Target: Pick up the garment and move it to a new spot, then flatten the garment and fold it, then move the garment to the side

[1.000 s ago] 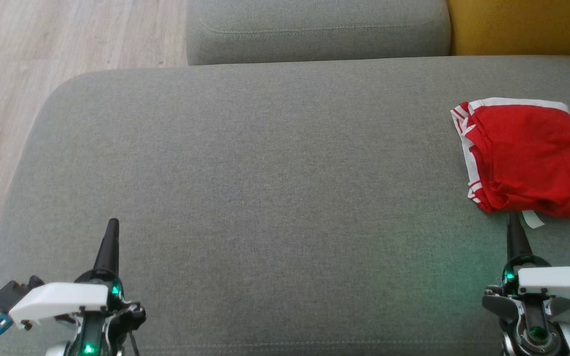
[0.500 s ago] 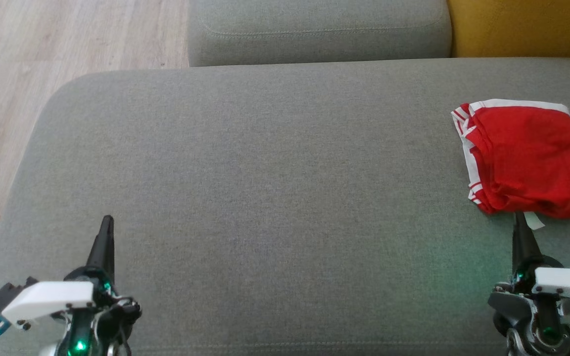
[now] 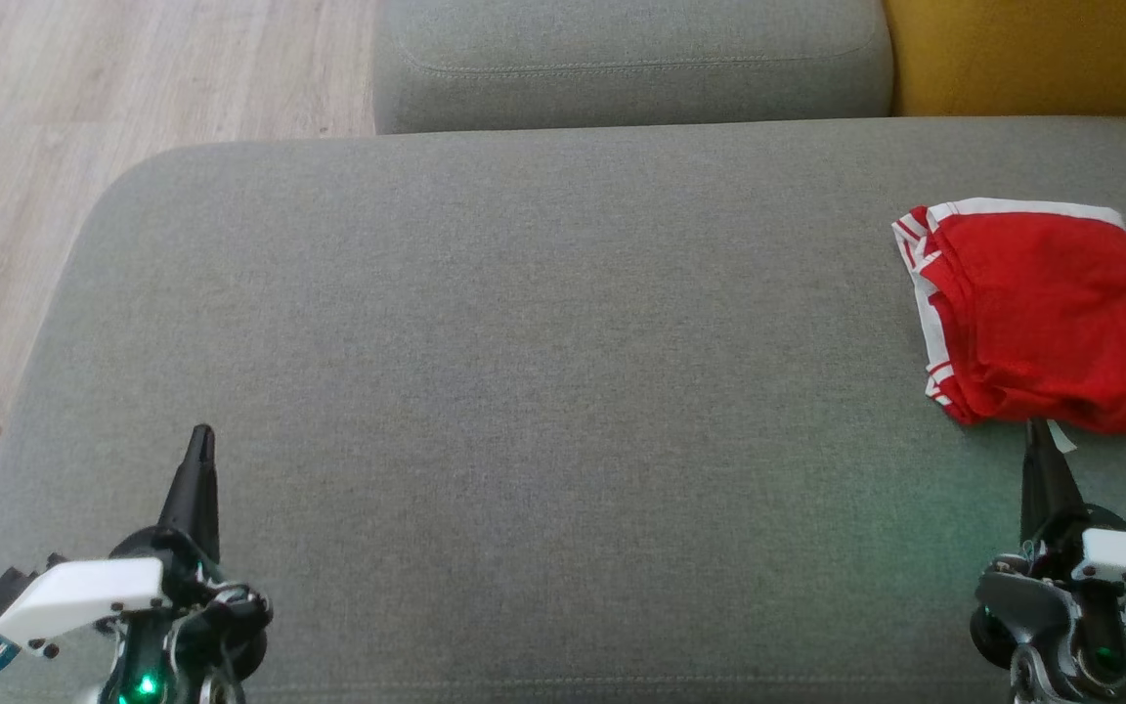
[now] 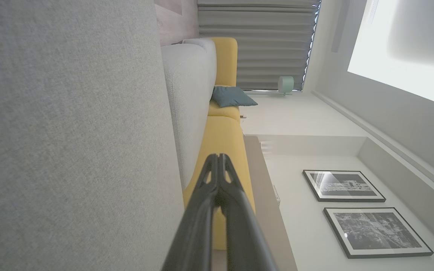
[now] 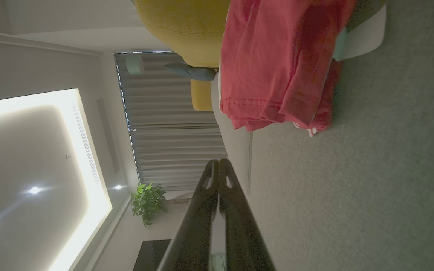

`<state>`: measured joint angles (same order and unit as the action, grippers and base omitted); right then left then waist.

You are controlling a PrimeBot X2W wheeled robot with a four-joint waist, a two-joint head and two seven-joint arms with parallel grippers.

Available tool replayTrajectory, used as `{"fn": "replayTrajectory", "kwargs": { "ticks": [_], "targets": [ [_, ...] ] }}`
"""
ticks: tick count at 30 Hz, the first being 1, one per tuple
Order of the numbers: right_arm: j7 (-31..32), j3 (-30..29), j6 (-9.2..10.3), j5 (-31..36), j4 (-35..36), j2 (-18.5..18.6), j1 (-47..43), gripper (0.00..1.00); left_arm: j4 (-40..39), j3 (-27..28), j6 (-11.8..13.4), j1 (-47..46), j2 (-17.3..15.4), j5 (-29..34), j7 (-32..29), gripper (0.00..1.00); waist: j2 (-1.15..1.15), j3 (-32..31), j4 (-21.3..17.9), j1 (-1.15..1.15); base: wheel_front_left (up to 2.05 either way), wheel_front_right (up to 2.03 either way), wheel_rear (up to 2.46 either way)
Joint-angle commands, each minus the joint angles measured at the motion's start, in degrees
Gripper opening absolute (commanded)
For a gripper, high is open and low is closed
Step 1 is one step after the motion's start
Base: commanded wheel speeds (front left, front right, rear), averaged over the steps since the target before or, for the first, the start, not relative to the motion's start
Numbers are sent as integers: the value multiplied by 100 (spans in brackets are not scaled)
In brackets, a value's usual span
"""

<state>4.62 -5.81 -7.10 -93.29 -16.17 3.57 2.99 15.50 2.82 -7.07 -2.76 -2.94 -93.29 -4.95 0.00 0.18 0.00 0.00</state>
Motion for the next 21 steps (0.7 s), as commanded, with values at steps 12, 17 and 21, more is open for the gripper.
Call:
{"fn": "replayTrajectory", "kwargs": {
  "ticks": [12,17,21],
  "targets": [
    [61,85,-39,-17,223,45,305,0,-150,244,-42,-332,-86,8,-53,0,0,0,0,0,0,0,0],
    [69,75,-39,-9,223,38,306,0,-150,252,-42,-333,-80,15,-59,0,0,0,0,0,0,0,0],
    [75,67,-39,-3,222,32,307,0,-149,259,-42,-333,-76,20,-64,0,0,0,0,0,0,0,0]
  ]
}}
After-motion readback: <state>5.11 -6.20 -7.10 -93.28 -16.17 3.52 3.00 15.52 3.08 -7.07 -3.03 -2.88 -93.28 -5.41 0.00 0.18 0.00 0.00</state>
